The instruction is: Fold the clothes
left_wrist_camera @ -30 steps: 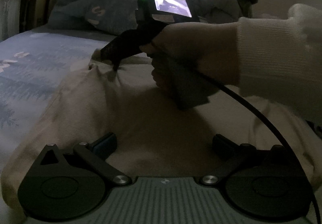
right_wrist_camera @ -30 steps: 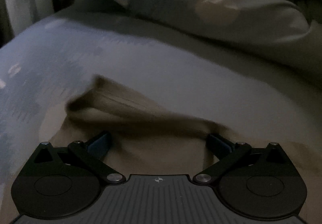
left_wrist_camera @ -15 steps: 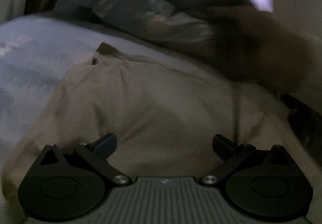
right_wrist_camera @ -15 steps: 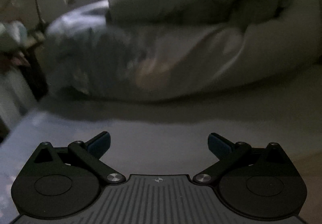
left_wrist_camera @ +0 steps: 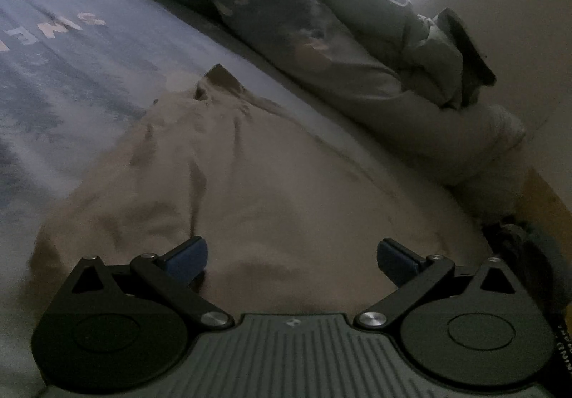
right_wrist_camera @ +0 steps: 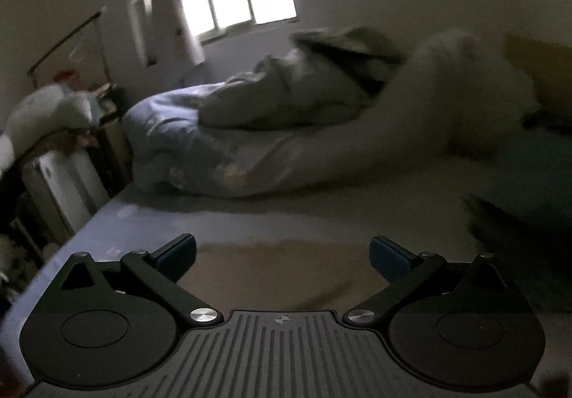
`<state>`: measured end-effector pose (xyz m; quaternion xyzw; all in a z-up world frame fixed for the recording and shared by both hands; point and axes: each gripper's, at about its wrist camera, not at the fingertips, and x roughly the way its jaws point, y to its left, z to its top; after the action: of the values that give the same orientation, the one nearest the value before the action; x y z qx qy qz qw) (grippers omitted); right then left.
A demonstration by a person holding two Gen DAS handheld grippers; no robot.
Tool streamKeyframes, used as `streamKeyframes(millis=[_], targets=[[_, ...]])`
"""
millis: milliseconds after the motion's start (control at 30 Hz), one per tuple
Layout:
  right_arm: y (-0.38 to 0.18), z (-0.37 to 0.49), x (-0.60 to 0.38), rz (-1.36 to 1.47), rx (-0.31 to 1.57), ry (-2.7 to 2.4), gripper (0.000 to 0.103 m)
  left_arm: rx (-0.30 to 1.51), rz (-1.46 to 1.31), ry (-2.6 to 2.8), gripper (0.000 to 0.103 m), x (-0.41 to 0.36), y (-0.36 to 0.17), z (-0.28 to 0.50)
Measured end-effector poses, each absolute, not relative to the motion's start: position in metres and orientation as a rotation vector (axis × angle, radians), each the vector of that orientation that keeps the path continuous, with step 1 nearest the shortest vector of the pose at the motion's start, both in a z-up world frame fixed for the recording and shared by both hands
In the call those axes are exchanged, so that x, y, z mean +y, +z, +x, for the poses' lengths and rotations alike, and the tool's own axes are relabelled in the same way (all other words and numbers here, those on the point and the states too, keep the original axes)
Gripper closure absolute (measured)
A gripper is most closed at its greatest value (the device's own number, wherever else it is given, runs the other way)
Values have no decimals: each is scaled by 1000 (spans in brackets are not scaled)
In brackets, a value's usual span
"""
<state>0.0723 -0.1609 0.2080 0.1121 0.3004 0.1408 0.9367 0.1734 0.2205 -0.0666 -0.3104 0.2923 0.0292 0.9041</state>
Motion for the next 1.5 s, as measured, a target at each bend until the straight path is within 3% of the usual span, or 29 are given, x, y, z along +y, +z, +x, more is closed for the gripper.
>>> streamKeyframes(millis=[133,300,633,733,867,967,1000,1033,1133,1200,1300,1500], targets=[[222,29,-244,668,683,458,0,571,-622,118,0,225,-53,156],[212,-8,-269,483,599,356,0,478,-558,257,0,240,-30,134],[-4,73,-226,147,739,158,1,563,-392,444,0,255,-41,112],[-44,93,-211,61,758,154,27,609,-359,437,0,257,-50,111],[-67,102,-209,57,796,166,31,664,-386,373,0,255,-53,111],[-71,105,-208,27,794,183,31,685,-357,331,11,247,-59,117],[-70,106,-209,25,796,188,33,696,-364,319,26,246,-62,120],[-70,106,-209,27,796,193,36,709,-379,315,53,246,-66,123],[-73,102,-212,1,774,185,52,735,-386,357,75,248,-72,128],[-74,100,-215,2,757,162,75,730,-426,346,83,253,-73,130],[-73,103,-224,29,772,168,94,717,-512,330,88,263,-76,130],[-65,101,-236,59,770,146,99,669,-640,361,90,281,-79,120]])
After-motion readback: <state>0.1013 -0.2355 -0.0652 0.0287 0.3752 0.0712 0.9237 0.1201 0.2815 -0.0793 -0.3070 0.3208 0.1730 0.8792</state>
